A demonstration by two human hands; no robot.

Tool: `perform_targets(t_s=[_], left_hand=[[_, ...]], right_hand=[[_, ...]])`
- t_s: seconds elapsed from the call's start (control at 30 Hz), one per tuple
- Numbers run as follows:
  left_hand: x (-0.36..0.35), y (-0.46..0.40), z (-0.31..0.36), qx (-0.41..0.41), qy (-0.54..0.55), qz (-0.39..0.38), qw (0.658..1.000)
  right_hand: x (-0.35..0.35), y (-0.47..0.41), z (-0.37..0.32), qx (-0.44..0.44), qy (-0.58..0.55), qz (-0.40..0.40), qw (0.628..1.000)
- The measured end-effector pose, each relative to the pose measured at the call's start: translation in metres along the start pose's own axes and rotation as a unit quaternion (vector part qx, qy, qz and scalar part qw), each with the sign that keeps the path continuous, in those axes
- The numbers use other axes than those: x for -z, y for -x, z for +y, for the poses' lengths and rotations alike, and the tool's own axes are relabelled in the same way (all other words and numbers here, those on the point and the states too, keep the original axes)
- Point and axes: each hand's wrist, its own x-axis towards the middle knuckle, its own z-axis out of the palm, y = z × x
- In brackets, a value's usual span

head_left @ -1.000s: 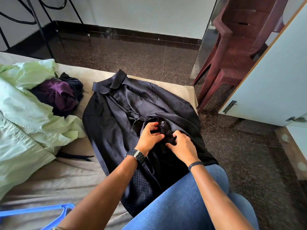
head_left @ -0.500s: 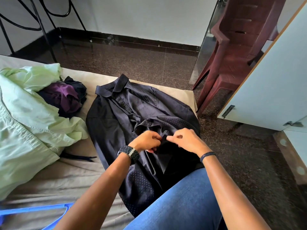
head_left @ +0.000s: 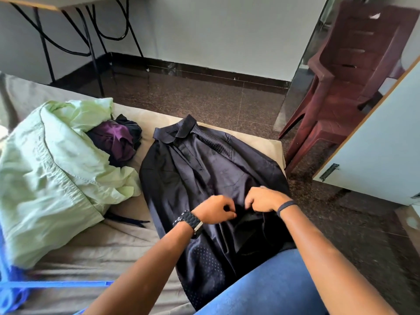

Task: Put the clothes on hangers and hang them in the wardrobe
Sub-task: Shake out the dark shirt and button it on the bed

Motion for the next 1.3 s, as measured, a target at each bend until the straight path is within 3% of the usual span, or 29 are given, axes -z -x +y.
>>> perform_targets(t_s=[0.07, 0.13, 0.23, 0.33, 0.43, 0.53, 0.67, 0.8, 0.97, 1.03, 1.2, 1.3], left_hand=[[-0.002, 0.003, 0.009, 0.001, 0.041, -0.095, 0.995], [-0.008, 0.001, 0.015, 0.005, 0.058, -0.109, 0.992], [-0.017, 0.004, 0.017, 0.027, 0.088, 0.006, 0.996], [-0.011, 0.020, 0.010, 0.033, 0.158, 0.154, 0.975], [0.006, 0.056, -0.003, 0.047, 0.199, 0.202, 0.958], [0.020, 0.108, -0.027, 0.071, 0.203, 0.255, 0.943], [0.028, 0.196, -0.068, 0.168, 0.173, 0.335, 0.911], [0.017, 0.282, -0.104, 0.258, 0.071, 0.397, 0.878], [-0.014, 0.338, -0.128, 0.424, -0.062, 0.372, 0.823], [-0.022, 0.344, -0.132, 0.488, -0.043, 0.341, 0.803], [-0.031, 0.342, -0.144, 0.468, -0.020, 0.367, 0.804], [-0.030, 0.343, -0.146, 0.444, 0.022, 0.412, 0.795]], right_hand=[[0.005, 0.019, 0.005, -0.040, 0.012, -0.103, 0.994], [0.001, 0.028, 0.010, -0.060, 0.036, -0.133, 0.989], [-0.020, 0.026, 0.016, -0.059, 0.028, -0.091, 0.994], [-0.026, 0.023, 0.001, -0.039, -0.051, 0.074, 0.995], [-0.025, 0.025, -0.047, 0.035, -0.149, 0.166, 0.974], [-0.030, 0.025, -0.107, 0.126, -0.246, 0.141, 0.951], [-0.054, 0.013, -0.182, 0.223, -0.266, 0.056, 0.936], [-0.084, 0.003, -0.248, 0.285, -0.264, 0.002, 0.921], [-0.119, -0.006, -0.302, 0.319, -0.176, 0.021, 0.931], [-0.132, -0.008, -0.313, 0.302, -0.145, 0.035, 0.941], [-0.153, -0.010, -0.319, 0.287, -0.110, 0.052, 0.950], [-0.154, -0.012, -0.316, 0.290, -0.174, 0.060, 0.939]])
